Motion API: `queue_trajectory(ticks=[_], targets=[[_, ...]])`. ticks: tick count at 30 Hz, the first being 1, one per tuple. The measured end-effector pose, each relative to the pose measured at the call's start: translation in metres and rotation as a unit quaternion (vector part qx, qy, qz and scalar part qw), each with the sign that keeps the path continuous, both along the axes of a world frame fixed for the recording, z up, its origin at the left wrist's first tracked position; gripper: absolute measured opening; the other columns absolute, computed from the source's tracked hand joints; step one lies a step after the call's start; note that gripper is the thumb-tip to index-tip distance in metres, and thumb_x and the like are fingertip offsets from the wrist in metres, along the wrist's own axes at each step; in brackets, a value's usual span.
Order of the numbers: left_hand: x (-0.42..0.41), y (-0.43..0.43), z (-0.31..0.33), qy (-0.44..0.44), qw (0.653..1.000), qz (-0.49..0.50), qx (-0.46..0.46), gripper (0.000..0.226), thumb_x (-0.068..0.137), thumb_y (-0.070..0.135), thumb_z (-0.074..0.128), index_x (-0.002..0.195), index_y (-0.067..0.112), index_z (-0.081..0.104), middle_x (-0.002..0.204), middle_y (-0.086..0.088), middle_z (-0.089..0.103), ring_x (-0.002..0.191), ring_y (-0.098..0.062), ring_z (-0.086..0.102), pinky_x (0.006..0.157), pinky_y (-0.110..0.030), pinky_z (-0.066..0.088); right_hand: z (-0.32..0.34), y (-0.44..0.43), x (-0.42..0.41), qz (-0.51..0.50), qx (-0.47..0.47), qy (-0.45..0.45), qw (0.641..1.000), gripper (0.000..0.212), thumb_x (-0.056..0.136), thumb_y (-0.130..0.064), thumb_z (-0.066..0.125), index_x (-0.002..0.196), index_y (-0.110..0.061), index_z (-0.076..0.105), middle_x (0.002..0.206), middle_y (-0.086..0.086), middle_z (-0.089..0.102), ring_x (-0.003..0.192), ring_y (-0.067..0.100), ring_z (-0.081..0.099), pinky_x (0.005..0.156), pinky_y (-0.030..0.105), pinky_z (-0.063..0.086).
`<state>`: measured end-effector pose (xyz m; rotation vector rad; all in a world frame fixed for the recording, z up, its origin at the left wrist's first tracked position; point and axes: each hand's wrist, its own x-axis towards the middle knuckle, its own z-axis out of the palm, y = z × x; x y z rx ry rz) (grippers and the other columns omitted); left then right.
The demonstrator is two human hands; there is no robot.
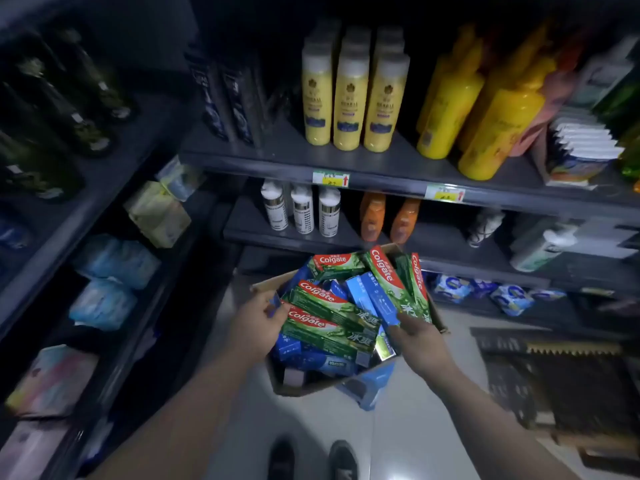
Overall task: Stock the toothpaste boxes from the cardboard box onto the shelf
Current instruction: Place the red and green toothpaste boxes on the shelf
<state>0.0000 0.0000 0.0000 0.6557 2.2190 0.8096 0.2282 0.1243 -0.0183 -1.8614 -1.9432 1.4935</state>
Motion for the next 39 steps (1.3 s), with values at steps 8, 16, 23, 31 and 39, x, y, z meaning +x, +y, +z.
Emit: queue_trajectory(ticks=[8,16,23,31,39], targets=[[-0.024,0.050,-0.065,-0.004,0.998,-0.031,-0.055,0.050,0.093,0.027,0.058,0.136,0.002,0.047,0.123,-0.012,0.061,0.113,-0.029,0.059,0.096,-0.036,0.046,-0.064,0.009,-0.023,-0.054,-0.036,-0.030,0.997,0.033,0.094,-0.023,0.053,0.111,0.005,0.059,0.102,0.022,0.063,0.097,0.036,0.057,0.078,0.041,0.043],[-0.037,0.083,-0.107,0.012,0.990,-0.109,-0.085,0.038,0.098,0.034,0.048,0.132,0.018,0.050,0.114,-0.008,0.066,0.094,-0.025,0.063,0.082,-0.033,0.049,-0.107,0.016,-0.037,-0.122,-0.084,-0.012,0.989,0.036,0.094,-0.033,0.049,0.111,-0.004,0.062,0.100,0.014,0.067,0.093,0.030,0.062,0.079,0.037,0.047],[-0.036,0.076,-0.123,-0.024,0.992,-0.085,-0.085,0.040,0.096,0.034,0.052,0.131,0.015,0.053,0.117,-0.010,0.065,0.101,-0.027,0.063,0.090,-0.040,0.050,-0.125,0.011,-0.033,-0.144,-0.103,0.017,0.984,0.068,0.070,-0.057,0.059,0.124,-0.014,0.060,0.118,0.011,0.066,0.104,0.031,0.064,0.091,0.048,0.052],[-0.018,0.035,-0.114,0.018,0.995,-0.090,-0.036,0.040,0.070,0.036,0.083,0.092,0.025,0.052,0.105,0.008,0.054,0.087,-0.007,0.056,0.069,-0.018,0.043,-0.115,0.011,-0.029,-0.052,-0.054,0.019,0.997,0.053,0.083,-0.029,0.071,0.129,-0.011,0.051,0.112,0.003,0.062,0.097,0.021,0.063,0.079,0.030,0.049],[-0.023,0.030,-0.142,0.005,0.970,-0.216,-0.115,0.089,0.058,0.034,0.090,0.135,0.026,0.046,0.126,-0.002,0.042,0.115,-0.020,0.052,0.101,-0.029,0.040,-0.124,0.028,-0.030,0.015,-0.063,0.056,0.996,0.061,0.076,-0.033,0.079,0.129,-0.017,0.053,0.115,0.003,0.065,0.101,0.024,0.065,0.090,0.043,0.053]])
